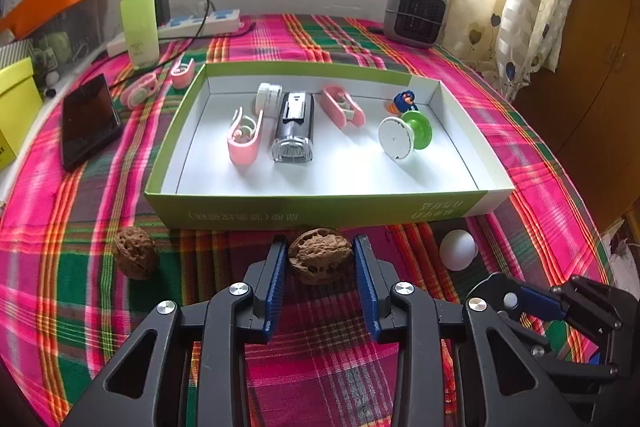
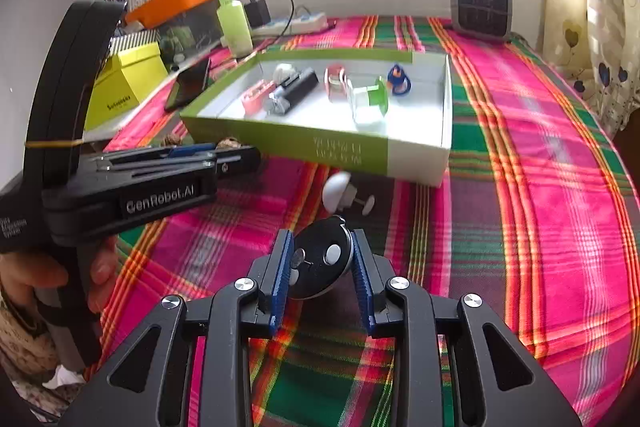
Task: Organize objects
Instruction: 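Grasp the black dotted disc with the right gripper while the left grasps a walnut, then carry the walnut and black disc over the tray with both grippers, then lower the walnut and black dotted disc into the tray and open both grippers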
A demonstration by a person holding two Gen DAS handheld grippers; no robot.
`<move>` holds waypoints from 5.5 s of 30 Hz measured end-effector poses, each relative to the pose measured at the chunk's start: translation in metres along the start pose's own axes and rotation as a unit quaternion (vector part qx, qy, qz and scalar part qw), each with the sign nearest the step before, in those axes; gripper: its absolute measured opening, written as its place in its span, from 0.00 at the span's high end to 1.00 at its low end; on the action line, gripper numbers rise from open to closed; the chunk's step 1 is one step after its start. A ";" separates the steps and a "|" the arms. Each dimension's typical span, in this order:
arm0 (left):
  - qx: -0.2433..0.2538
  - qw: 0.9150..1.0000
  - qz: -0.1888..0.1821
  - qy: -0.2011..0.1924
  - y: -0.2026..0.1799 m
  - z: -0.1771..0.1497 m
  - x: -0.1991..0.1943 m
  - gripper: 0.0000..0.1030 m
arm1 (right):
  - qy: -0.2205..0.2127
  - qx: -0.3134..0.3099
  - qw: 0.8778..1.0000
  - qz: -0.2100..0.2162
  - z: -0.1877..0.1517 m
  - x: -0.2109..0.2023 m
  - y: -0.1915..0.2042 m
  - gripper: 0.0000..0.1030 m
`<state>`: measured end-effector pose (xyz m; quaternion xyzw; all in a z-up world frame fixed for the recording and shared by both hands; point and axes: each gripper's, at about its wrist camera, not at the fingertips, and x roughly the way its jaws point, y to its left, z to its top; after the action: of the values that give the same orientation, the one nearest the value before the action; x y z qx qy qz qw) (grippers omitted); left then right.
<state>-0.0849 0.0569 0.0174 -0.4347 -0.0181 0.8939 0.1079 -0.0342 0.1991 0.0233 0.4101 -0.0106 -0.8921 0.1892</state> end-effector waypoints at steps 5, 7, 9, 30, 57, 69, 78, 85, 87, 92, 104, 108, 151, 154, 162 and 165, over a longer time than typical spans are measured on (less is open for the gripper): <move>0.000 1.000 -0.003 -0.008 0.000 0.001 -0.009 0.70 | 0.001 -0.004 1.000 0.000 0.004 -0.001 0.001 0.71; -0.001 1.000 -0.004 -0.011 0.000 0.001 -0.011 0.70 | -0.001 -0.006 1.000 0.000 0.007 -0.002 0.003 0.71; -0.001 1.000 -0.004 -0.014 -0.001 0.002 -0.013 0.70 | -0.005 -0.009 1.000 0.001 0.009 -0.003 0.004 0.71; -0.001 0.999 -0.008 -0.050 0.002 0.021 -0.034 0.70 | -0.043 -0.023 0.999 -0.010 0.040 -0.013 0.005 0.71; -0.007 0.999 -0.014 -0.038 0.004 0.053 0.002 0.70 | -0.051 -0.015 0.996 -0.070 0.089 0.018 -0.028 0.71; -0.004 1.000 -0.013 -0.025 0.000 0.061 0.022 0.70 | -0.032 -0.020 0.994 -0.107 0.109 0.044 -0.050 0.71; -0.002 1.000 -0.012 -0.018 -0.001 0.065 0.033 0.70 | -0.011 -0.023 0.994 -0.105 0.119 0.062 -0.053 0.71; -0.003 1.000 -0.009 -0.020 -0.001 0.067 0.036 0.70 | 0.006 -0.024 0.995 -0.097 0.119 0.072 -0.054 0.71; 0.000 1.000 -0.008 -0.021 -0.001 0.068 0.036 0.70 | 0.007 -0.021 0.995 -0.093 0.118 0.073 -0.055 0.71; 0.001 1.000 -0.006 -0.022 -0.001 0.068 0.037 0.70 | 0.011 -0.018 0.997 -0.078 0.121 0.076 -0.055 0.71; 0.000 1.000 0.000 -0.022 0.001 0.068 0.039 0.70 | 0.018 -0.015 0.997 -0.080 0.121 0.081 -0.053 0.71; 0.000 1.000 0.002 -0.022 0.002 0.069 0.039 0.70 | 0.022 -0.020 0.996 -0.081 0.121 0.082 -0.054 0.71; 0.031 0.998 0.038 -0.030 -0.005 0.066 0.040 0.70 | 0.024 -0.044 0.996 -0.079 0.115 0.084 -0.045 0.67; 0.030 0.998 0.040 -0.030 -0.005 0.066 0.041 0.70 | 0.024 -0.044 0.996 -0.079 0.114 0.083 -0.045 0.67; 0.029 0.998 0.042 -0.030 -0.005 0.066 0.042 0.70 | 0.023 -0.043 0.996 -0.079 0.113 0.082 -0.045 0.67; 0.028 0.998 0.043 -0.029 -0.005 0.066 0.042 0.69 | 0.024 -0.043 0.996 -0.079 0.114 0.082 -0.045 0.67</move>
<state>-0.1608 0.0742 0.0264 -0.4062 0.0224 0.9099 0.0812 -0.1813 0.1968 0.0308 0.4222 0.0646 -0.8939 0.1360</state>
